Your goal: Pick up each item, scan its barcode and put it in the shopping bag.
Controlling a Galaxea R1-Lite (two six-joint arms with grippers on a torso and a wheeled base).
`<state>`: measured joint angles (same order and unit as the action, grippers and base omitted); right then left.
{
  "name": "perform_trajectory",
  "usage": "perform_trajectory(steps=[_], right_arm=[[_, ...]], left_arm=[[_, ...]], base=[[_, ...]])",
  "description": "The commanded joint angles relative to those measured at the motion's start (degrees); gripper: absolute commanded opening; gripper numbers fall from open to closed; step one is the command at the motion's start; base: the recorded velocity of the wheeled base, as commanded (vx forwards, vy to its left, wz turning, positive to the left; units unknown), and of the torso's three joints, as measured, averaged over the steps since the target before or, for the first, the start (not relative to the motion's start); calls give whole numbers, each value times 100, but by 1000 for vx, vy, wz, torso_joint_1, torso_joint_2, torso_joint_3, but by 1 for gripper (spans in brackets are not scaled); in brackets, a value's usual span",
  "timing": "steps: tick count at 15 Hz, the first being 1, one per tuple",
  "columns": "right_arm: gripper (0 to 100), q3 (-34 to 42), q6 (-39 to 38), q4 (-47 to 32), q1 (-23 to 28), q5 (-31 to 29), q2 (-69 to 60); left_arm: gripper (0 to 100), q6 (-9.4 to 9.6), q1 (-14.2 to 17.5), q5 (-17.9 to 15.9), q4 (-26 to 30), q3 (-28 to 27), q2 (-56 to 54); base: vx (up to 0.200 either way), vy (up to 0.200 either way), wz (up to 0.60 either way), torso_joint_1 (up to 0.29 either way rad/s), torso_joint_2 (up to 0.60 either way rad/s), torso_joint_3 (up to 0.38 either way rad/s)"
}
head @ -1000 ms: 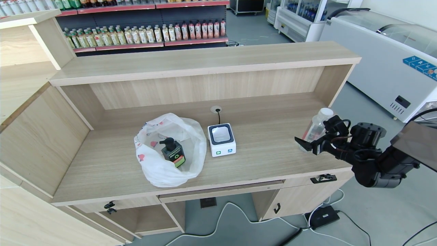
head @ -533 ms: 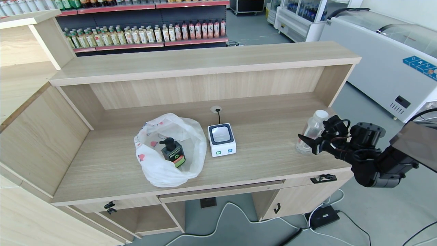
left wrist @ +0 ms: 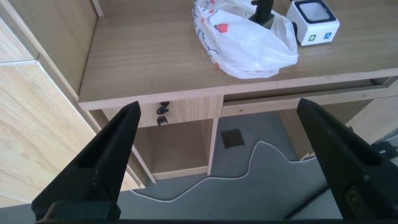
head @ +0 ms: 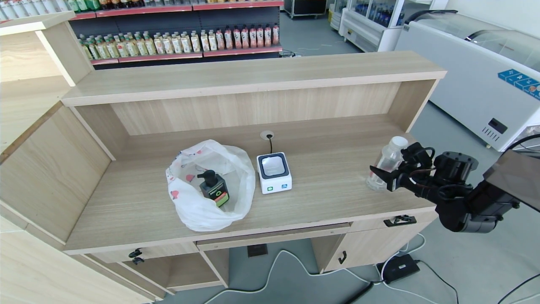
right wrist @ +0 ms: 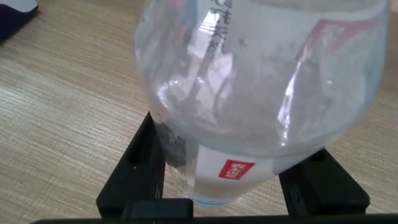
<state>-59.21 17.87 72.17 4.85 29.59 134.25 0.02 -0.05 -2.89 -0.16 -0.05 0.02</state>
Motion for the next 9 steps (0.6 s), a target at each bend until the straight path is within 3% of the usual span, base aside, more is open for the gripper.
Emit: perform_trajectory(steps=[1, 7, 9], right_arm=[[0, 24, 6, 8, 69, -6, -92], [0, 129, -284, -10, 42, -6, -506], [0, 305, -715, -27, -98, -6, -971]], left_arm=[[100, -2, 5, -1, -2, 5, -2], [100, -2, 5, -1, -2, 5, -2], [100, 6, -4, -1, -2, -4, -2]], base=[[0, 0, 0, 0, 0, 0], [0, 0, 0, 0, 0, 0], [0, 0, 0, 0, 0, 0]])
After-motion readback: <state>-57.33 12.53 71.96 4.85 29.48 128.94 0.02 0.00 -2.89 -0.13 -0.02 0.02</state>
